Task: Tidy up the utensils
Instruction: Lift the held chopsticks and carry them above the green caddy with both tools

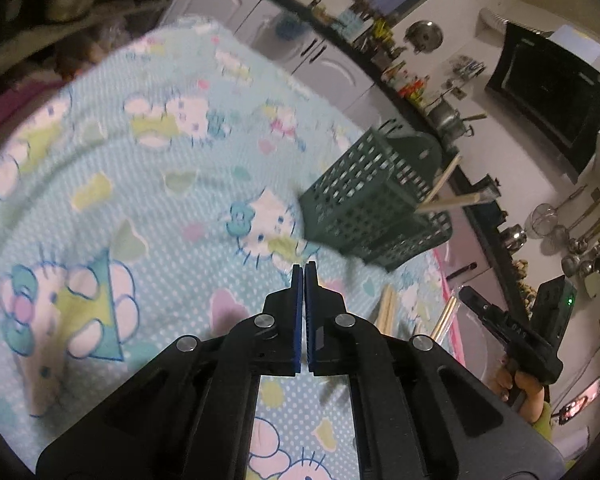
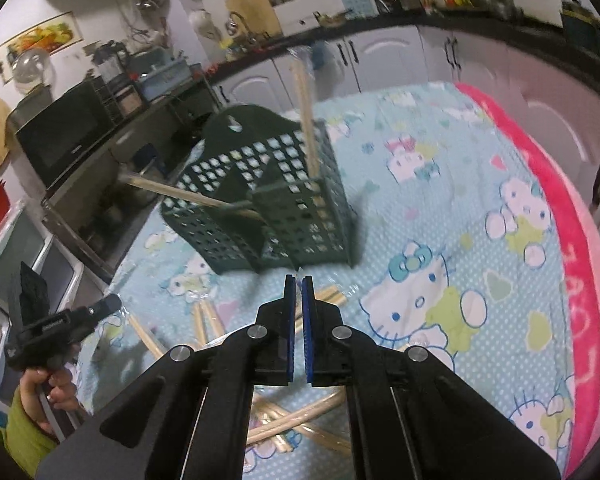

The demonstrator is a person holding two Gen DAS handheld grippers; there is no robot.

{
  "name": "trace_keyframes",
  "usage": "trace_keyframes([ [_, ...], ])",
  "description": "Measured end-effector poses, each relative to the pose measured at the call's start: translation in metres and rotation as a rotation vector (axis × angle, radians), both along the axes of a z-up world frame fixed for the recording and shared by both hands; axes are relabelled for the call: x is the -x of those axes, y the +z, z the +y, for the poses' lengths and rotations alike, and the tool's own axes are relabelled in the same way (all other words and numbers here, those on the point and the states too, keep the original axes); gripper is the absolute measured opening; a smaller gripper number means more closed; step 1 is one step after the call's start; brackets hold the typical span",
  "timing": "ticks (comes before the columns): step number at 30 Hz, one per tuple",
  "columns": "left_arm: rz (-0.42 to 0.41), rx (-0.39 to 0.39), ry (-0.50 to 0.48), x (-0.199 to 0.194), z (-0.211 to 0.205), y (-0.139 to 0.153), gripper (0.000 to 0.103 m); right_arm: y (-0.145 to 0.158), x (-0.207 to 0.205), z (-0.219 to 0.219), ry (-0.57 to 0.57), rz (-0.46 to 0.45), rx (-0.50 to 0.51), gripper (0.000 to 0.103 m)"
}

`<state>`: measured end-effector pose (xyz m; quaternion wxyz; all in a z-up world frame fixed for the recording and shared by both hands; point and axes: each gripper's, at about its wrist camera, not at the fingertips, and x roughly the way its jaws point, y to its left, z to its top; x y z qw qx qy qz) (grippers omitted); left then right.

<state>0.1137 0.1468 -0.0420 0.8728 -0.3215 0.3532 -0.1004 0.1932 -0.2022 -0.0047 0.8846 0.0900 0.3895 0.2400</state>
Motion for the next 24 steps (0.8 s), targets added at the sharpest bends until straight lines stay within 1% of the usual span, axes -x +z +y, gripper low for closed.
trace_keyframes([
  [4,-0.047,-0.004,0.001,0.007,0.004,0.016,0.0,0.017,0.008,0.006,0.026,-0.044,-0.002,0.004],
  [11,-0.1,-0.019,-0.006,0.015,0.003,0.035,0.0,0.041,0.021,0.012,0.057,-0.108,-0.005,0.003],
  [16,-0.149,-0.04,-0.049,0.022,-0.011,0.051,0.0,0.054,0.031,0.015,0.075,-0.145,-0.004,0.003],
  [24,-0.198,-0.063,-0.097,0.029,-0.034,0.075,0.0,0.069,0.044,0.02,0.112,-0.188,-0.013,0.003],
])
